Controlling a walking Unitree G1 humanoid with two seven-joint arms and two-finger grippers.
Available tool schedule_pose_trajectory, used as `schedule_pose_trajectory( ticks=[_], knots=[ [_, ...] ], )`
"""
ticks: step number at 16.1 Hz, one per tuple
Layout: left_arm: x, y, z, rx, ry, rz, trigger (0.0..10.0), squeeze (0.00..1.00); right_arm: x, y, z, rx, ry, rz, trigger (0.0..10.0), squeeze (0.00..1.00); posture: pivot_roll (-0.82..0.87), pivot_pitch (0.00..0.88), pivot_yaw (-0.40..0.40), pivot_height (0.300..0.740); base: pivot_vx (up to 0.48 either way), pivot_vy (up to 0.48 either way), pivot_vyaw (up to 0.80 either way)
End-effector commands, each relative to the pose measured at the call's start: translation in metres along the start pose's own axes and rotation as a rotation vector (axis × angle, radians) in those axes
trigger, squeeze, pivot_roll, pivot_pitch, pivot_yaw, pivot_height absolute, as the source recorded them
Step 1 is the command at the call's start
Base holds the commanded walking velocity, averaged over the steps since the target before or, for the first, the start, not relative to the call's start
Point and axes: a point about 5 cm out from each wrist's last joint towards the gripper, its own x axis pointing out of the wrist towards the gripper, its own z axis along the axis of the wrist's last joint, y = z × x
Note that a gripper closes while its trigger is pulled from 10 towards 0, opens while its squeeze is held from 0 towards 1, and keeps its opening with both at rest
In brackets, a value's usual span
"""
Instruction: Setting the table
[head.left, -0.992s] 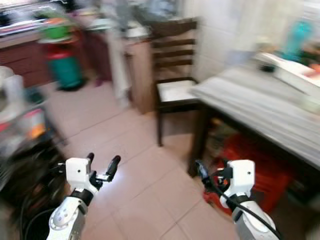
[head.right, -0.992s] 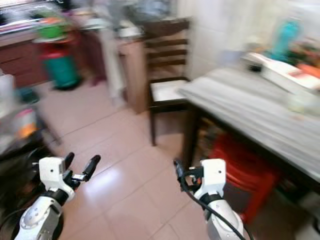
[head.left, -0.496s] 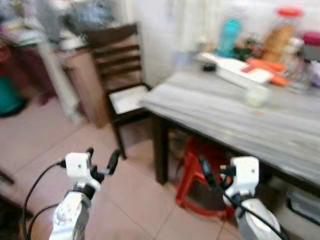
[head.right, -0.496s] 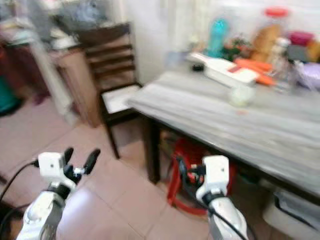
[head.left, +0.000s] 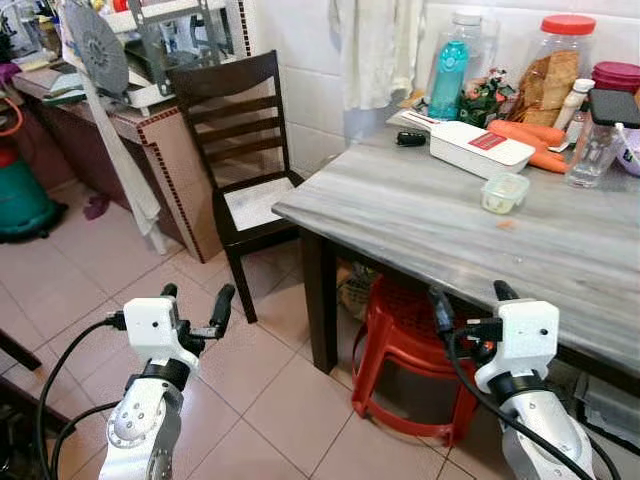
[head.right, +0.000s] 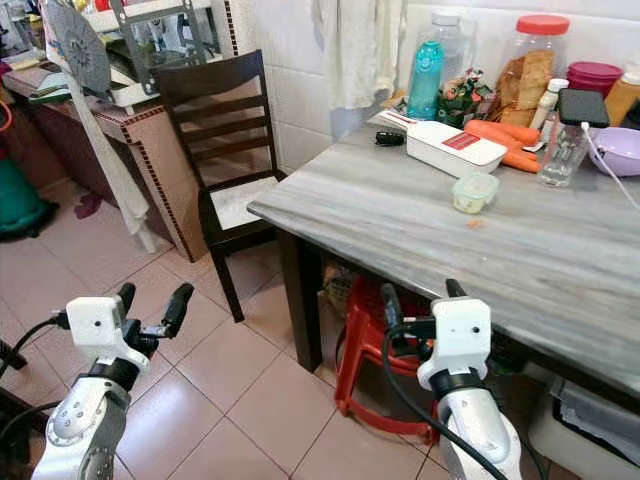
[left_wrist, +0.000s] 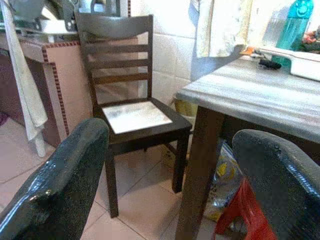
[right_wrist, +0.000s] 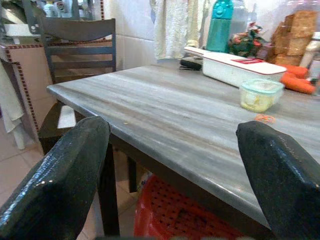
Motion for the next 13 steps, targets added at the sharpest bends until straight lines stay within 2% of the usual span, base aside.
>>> schedule_pose_trajectory(
  ticks=[1,8,13],
  knots=[
    [0.0016,0.0022,-0.0008,0.024,0.021,0.005,10.0,0.0,0.0013,-0.0012,-0.0002,-0.005,0.007,-0.007,10.0,0.0,-0.08,0.0,0.076,0.74,0.0,0.0,-0.8],
    [0.0047,0.0043,-0.002,0.045,0.048,0.026,10.0,0.0,0.0022,0.0013,-0.0067,0.021,0.041,-0.014,10.0,0.0,-0.07,0.0,0.073,0.74,0.0,0.0,-0.77],
    [0.0077,0.0033,0.0006,0.051,0.048,0.027,10.0,0.0,0.0028,0.004,-0.0088,0.034,0.047,-0.018,10.0,0.0,-0.07,0.0,0.084,0.74,0.0,0.0,0.0]
  ],
)
